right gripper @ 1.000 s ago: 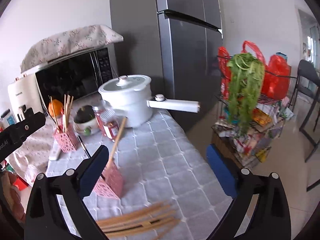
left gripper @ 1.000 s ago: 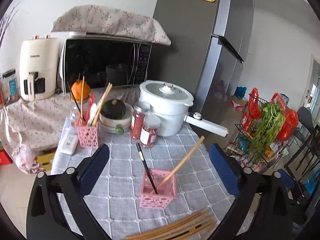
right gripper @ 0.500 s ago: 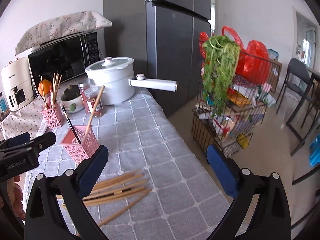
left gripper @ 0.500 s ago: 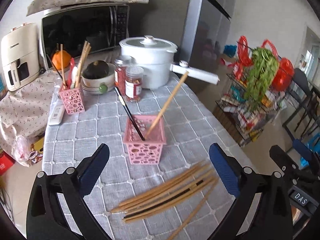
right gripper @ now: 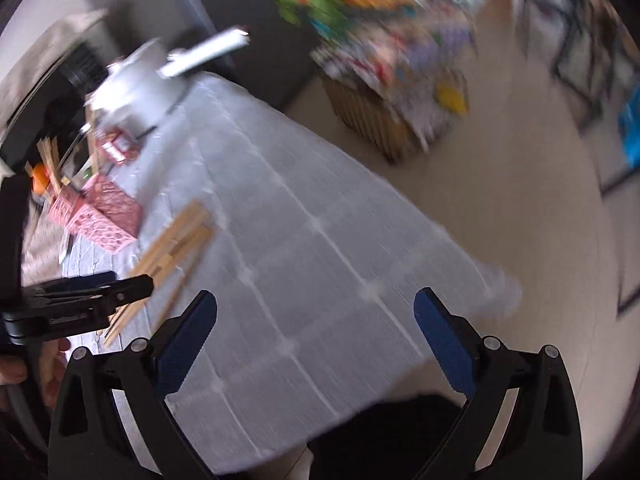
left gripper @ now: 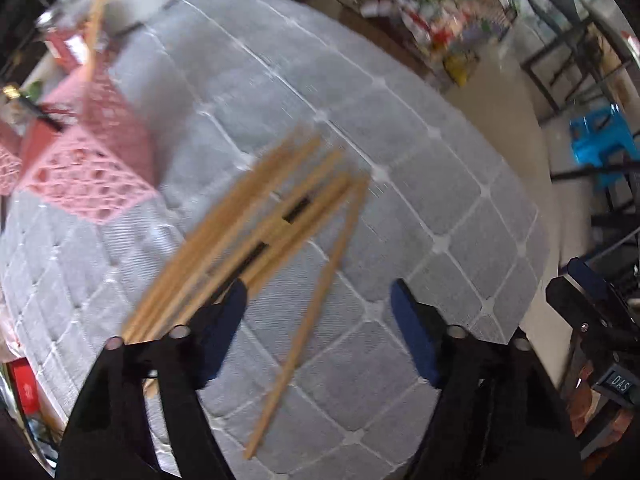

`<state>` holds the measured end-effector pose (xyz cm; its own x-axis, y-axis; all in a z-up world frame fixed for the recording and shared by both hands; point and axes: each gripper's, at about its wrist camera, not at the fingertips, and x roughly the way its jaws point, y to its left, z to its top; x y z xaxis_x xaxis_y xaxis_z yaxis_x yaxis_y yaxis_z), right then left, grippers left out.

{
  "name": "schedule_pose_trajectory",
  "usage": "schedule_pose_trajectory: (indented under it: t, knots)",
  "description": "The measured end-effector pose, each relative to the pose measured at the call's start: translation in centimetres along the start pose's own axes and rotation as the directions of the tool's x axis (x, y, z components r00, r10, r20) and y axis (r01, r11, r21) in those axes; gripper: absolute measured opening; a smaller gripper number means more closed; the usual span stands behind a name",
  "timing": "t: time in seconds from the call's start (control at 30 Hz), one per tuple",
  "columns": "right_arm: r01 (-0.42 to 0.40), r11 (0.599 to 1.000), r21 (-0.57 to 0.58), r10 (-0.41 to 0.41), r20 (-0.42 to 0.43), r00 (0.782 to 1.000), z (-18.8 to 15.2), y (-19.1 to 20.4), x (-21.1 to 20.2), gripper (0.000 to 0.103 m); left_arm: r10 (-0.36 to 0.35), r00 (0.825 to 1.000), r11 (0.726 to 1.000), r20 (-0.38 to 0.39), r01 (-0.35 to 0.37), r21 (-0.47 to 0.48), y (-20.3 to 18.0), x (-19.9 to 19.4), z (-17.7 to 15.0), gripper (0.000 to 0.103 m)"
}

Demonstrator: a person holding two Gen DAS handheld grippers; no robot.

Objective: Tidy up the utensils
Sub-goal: 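Grasp another wooden chopstick from the pile with the left tool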

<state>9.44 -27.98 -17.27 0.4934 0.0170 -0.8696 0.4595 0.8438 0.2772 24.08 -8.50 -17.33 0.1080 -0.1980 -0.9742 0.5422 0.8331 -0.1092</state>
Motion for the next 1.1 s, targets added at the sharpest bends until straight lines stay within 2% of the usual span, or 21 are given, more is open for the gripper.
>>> schedule_pose_trajectory:
  t: [0.07,0.17,0.2,0.23,0.3,0.4,0.6,0.7,0.8,0.9,0.97,1.03,1.1]
  knots:
    - [0.009,1.000,0.024,-0.008,-0.024,1.000,-0.3,-1.3,0.4,0.096,0.014,0.999,1.000,-0.041,-0.014,0.008,-0.8,1.4,0.6,0.055]
    - [0.021,0.999,0.047,-0.020,-0.021,1.000,-0.1,-2.7,0.2,0.096,0.009,0.998,1.000,-0.058,-0.009,0.003,-1.1,2.5,1.6,0.049]
    - [0.017,0.999,0.051,-0.016,-0.021,1.000,0.0,-2.9,0.0,0.096,0.004,0.998,1.000,-0.067,-0.004,0.000,-1.1,2.8,1.9,0.042]
    - [0.013,0.999,0.053,-0.012,-0.023,1.000,0.1,-3.0,0.0,0.096,-0.001,0.997,1.000,-0.077,0.001,0.004,-1.2,3.1,2.1,0.030]
    - [0.007,0.999,0.050,-0.005,-0.031,1.000,0.1,-3.0,0.0,0.096,0.025,0.996,1.000,-0.089,-0.024,0.021,-1.6,3.7,2.4,0.026]
    - [0.008,0.999,0.044,-0.007,-0.036,0.999,0.3,-2.8,0.2,0.096,0.067,0.995,0.997,-0.076,-0.064,0.041,-1.8,3.7,2.6,0.011]
    - [0.051,0.998,0.034,-0.050,-0.040,0.998,1.5,-0.9,1.1,0.096,0.080,0.997,0.996,-0.021,-0.079,0.046,-0.7,3.0,1.1,0.005]
    - [0.045,0.999,0.024,-0.044,-0.043,0.998,2.5,1.7,2.2,0.096,0.067,0.997,0.997,0.025,-0.068,0.023,0.1,0.7,-0.3,0.005]
    - [0.010,1.000,0.028,-0.008,-0.094,0.996,3.0,4.2,3.7,0.095,0.040,0.993,0.999,0.115,-0.038,-0.019,1.9,-3.5,-1.5,0.005]
    - [-0.038,0.997,0.074,0.050,-0.177,0.983,3.4,7.1,6.2,0.081,0.024,0.978,0.998,0.207,-0.013,-0.054,3.7,-7.5,-2.9,0.005]
    - [-0.044,0.996,0.081,0.060,-0.211,0.976,3.5,8.8,7.6,0.060,0.013,0.963,0.997,0.269,0.010,-0.082,5.5,-9.9,-4.1,0.005]
    - [-0.042,0.995,0.090,0.063,-0.243,0.968,3.7,10.6,9.3,0.044,0.009,0.951,0.994,0.308,0.025,-0.105,6.7,-11.5,-4.9,0.005]
    - [-0.048,0.992,0.114,0.077,-0.262,0.962,3.8,11.8,10.2,0.040,0.003,0.940,0.992,0.340,0.039,-0.117,7.4,-12.7,-5.7,0.005]
